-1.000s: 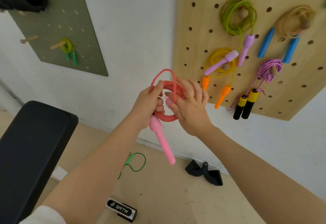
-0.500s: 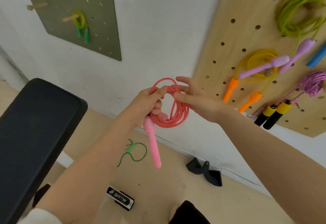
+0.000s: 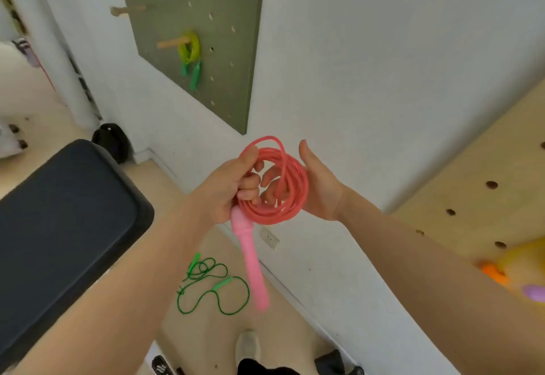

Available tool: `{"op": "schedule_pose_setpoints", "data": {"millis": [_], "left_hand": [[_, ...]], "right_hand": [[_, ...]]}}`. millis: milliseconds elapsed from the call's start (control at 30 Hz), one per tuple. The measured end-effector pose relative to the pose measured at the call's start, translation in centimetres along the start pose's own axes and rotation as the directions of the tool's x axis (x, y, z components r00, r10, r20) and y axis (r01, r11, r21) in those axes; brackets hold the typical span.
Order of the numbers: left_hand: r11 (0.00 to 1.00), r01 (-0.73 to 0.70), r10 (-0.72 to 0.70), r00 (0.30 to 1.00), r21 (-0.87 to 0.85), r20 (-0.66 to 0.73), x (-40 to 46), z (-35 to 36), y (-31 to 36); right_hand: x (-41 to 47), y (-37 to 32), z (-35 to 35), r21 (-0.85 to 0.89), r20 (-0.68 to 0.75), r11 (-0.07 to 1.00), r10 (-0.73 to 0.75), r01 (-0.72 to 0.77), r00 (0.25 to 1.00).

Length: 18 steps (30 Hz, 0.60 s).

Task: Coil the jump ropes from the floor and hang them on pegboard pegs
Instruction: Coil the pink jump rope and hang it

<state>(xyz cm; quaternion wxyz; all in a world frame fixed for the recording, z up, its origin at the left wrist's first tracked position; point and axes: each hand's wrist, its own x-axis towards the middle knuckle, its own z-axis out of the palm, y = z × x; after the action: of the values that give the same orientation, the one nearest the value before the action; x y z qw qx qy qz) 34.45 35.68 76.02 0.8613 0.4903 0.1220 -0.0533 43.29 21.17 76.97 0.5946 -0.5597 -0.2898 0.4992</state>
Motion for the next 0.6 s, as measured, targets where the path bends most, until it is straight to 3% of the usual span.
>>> {"op": "schedule_pose_setpoints", "data": {"millis": [233,400,500,600], "left_hand": [[0.979,-0.040,0.009,0.988,-0.198,-0.156,4.5,-2.8,4.1],[0.963,-0.061,-0.001,0.973,-0.262,-0.231,6.2,-7.6,6.0],[0.965,-0.114,0.041,0.955,-0.238,-0.295,7.5,-10.8,7.4],[0.985,-0.099,0.046,0.941,-0.141,-0.335,8.7,-12.9,9.6]], "right_hand": [[8.5,-2.2,-3.0,-0.180,-0.024,0.983,-0.029,0.025,0.999],[14.2,-2.5,-2.9,-0.128,-0.029,0.989,0.068,-0.071,0.997],[18.5,-3.4,-3.3,-0.317,-0.013,0.945,0.078,-0.078,0.997],[22.2,-3.7,-4.4,-0.417,-0.147,0.901,0.064,-0.121,0.987]]}}
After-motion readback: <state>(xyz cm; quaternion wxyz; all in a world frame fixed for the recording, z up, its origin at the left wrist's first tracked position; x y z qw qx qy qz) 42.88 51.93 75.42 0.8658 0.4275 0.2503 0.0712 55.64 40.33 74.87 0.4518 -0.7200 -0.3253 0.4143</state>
